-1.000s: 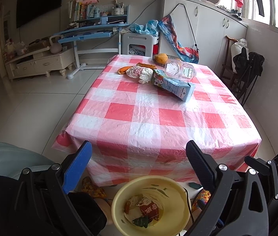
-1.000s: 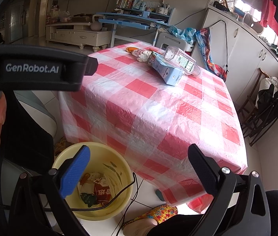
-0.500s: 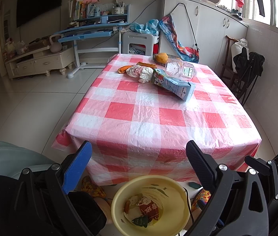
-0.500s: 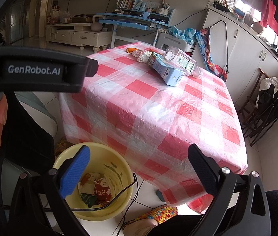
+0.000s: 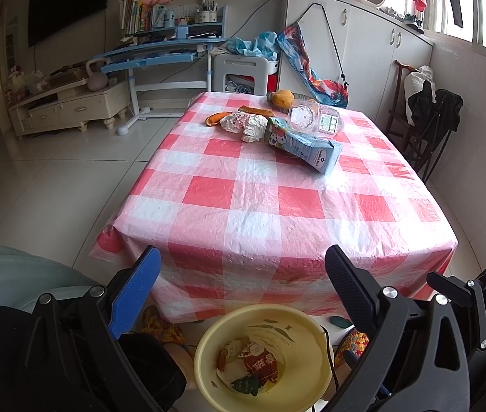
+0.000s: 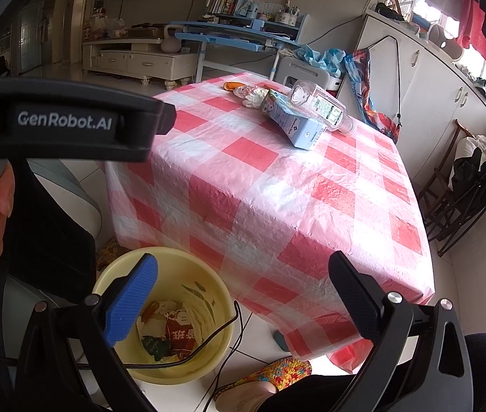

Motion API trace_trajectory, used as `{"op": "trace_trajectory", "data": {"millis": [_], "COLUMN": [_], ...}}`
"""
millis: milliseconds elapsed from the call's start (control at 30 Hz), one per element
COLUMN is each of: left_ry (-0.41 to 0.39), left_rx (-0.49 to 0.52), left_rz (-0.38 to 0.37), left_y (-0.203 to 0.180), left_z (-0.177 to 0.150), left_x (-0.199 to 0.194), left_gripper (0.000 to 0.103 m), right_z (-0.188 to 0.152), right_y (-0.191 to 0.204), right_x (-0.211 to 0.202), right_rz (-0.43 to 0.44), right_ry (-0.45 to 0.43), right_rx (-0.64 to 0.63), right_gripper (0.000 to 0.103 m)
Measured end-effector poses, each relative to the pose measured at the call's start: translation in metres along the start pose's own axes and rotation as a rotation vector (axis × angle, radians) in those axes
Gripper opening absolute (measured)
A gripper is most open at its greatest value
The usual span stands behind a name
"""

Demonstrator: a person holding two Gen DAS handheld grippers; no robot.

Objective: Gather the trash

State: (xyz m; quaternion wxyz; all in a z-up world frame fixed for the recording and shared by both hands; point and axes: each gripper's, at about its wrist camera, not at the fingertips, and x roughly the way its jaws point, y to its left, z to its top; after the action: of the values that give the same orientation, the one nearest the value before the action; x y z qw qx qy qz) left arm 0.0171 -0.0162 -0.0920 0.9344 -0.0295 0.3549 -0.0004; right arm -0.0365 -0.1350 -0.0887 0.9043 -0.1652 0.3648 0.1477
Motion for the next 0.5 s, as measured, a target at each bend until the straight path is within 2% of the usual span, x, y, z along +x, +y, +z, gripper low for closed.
{"op": "trace_trajectory", "data": {"millis": [500], "left_ry": [0.002], "left_rx": [-0.001], "left_rz": [-0.001], "left_y": [-0.0011], "left_z": [-0.0009], "left_x": [0.0009], "left_gripper": [0.093], "right_z": [0.0001], "right_y": [0.0003], "right_x": [0.0002], "right_rz": [0.000], "right_ry": [0.001], "right_rx": [0.000], "right_gripper": [0.095]}}
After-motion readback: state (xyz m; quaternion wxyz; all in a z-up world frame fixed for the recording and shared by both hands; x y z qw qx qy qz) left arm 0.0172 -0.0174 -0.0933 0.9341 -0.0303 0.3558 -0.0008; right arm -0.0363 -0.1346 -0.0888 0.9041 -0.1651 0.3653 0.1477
